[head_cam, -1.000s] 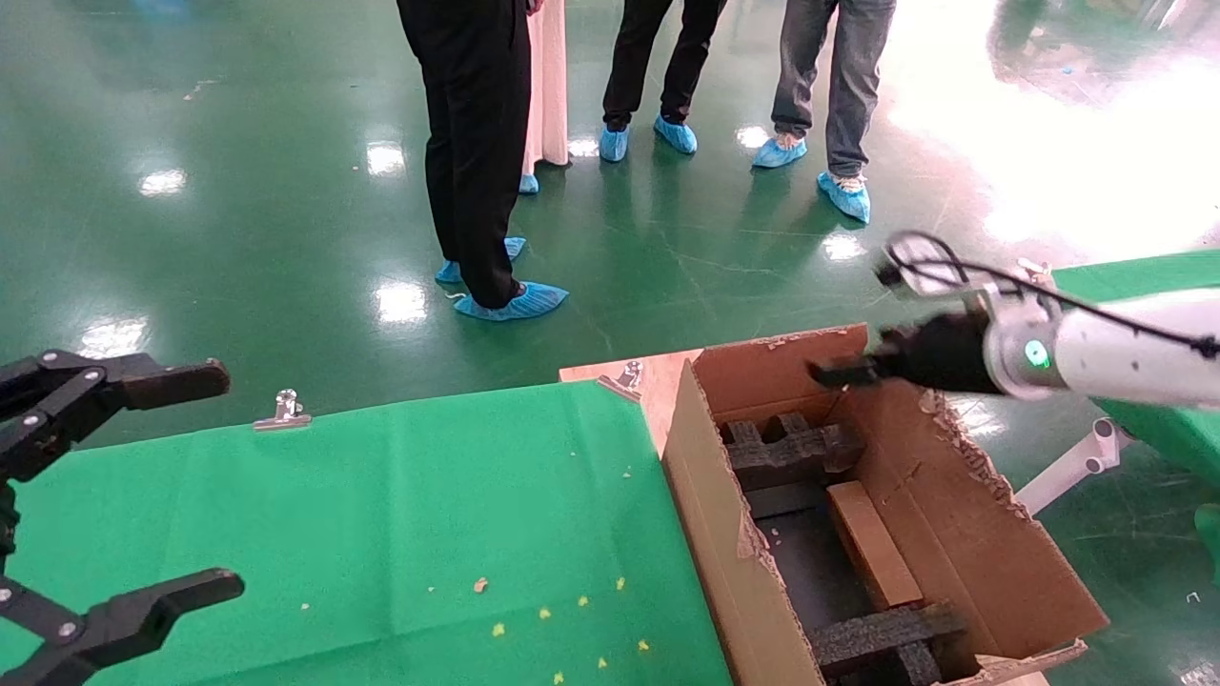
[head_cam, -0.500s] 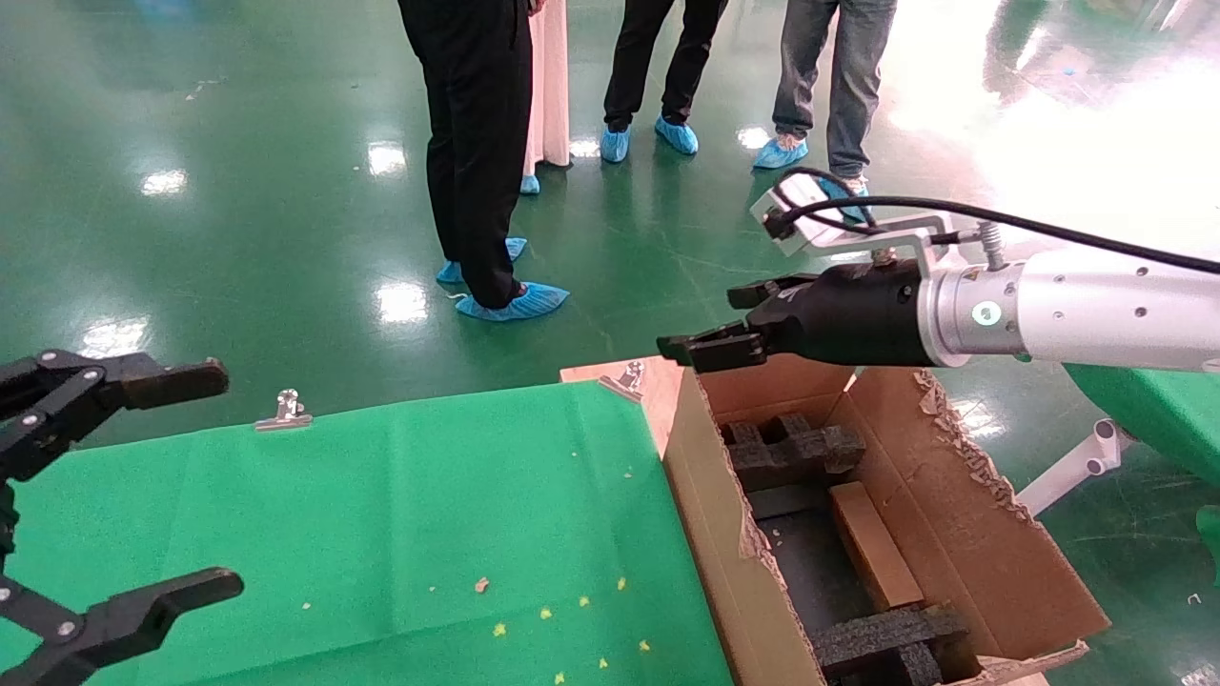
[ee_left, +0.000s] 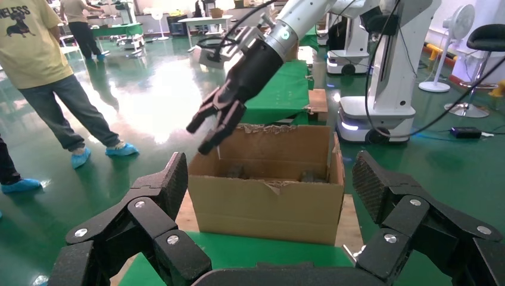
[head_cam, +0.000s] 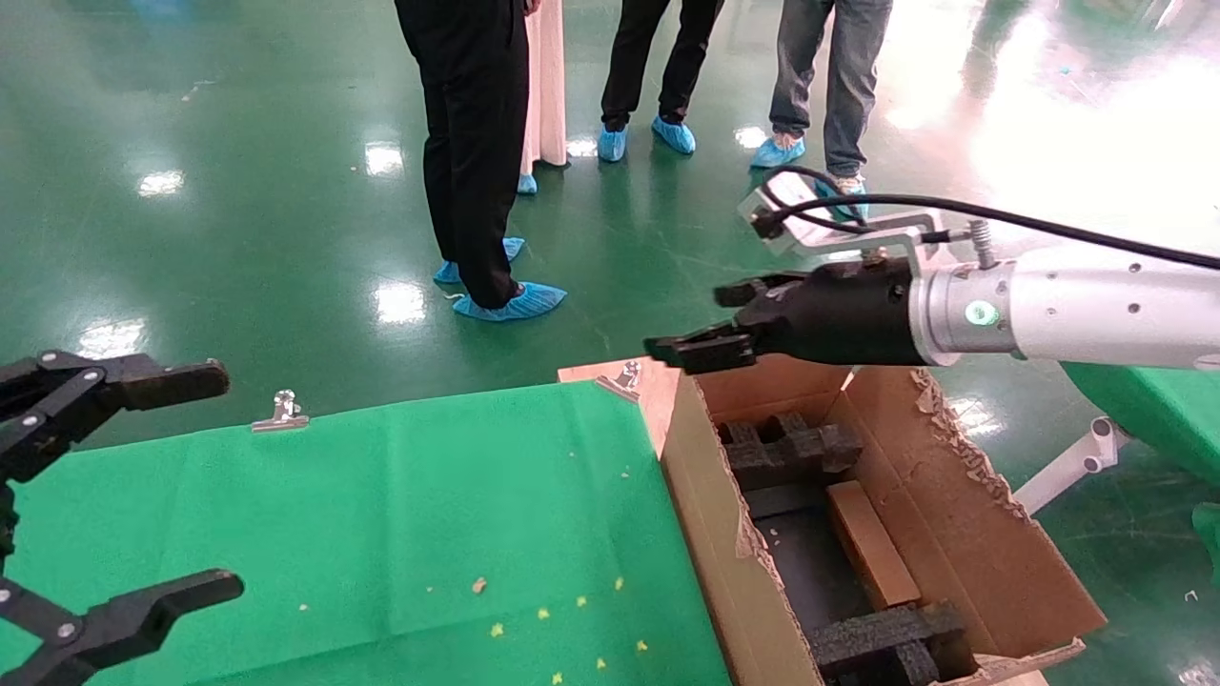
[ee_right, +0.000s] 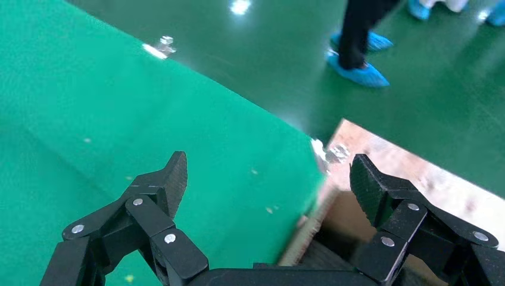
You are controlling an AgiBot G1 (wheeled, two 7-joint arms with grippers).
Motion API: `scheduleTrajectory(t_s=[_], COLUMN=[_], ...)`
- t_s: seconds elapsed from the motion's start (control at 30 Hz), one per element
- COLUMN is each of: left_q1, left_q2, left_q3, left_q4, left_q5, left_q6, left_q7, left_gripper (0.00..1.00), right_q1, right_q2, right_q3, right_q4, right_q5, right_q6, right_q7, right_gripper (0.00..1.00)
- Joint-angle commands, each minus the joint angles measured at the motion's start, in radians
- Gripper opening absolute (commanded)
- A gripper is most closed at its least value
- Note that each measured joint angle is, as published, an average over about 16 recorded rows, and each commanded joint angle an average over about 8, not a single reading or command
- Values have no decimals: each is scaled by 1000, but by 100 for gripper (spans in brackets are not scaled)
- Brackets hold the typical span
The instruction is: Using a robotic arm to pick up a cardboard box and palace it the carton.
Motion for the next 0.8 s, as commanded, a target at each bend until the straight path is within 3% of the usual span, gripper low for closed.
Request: scheduleTrajectory(t_s=[0.03,0.7,0.8], left_q1=[0,0,0], left_q2=[0,0,0], left_q3=[0,0,0], left_q4=[0,0,0], left_q5=[0,0,0], left_q6=[0,0,0], left_q7=[0,0,0], left_gripper=[100,100,100], right_q1=[-22,-316,-337], right_q2=[-3,-45,-48], right_q3=[36,497,531], right_q4=[0,-12,-13], right_q5=[9,121,129], right_q6=[-22,-300,-320], right_q7=[-20,-275,-293], right_gripper=[100,100,100])
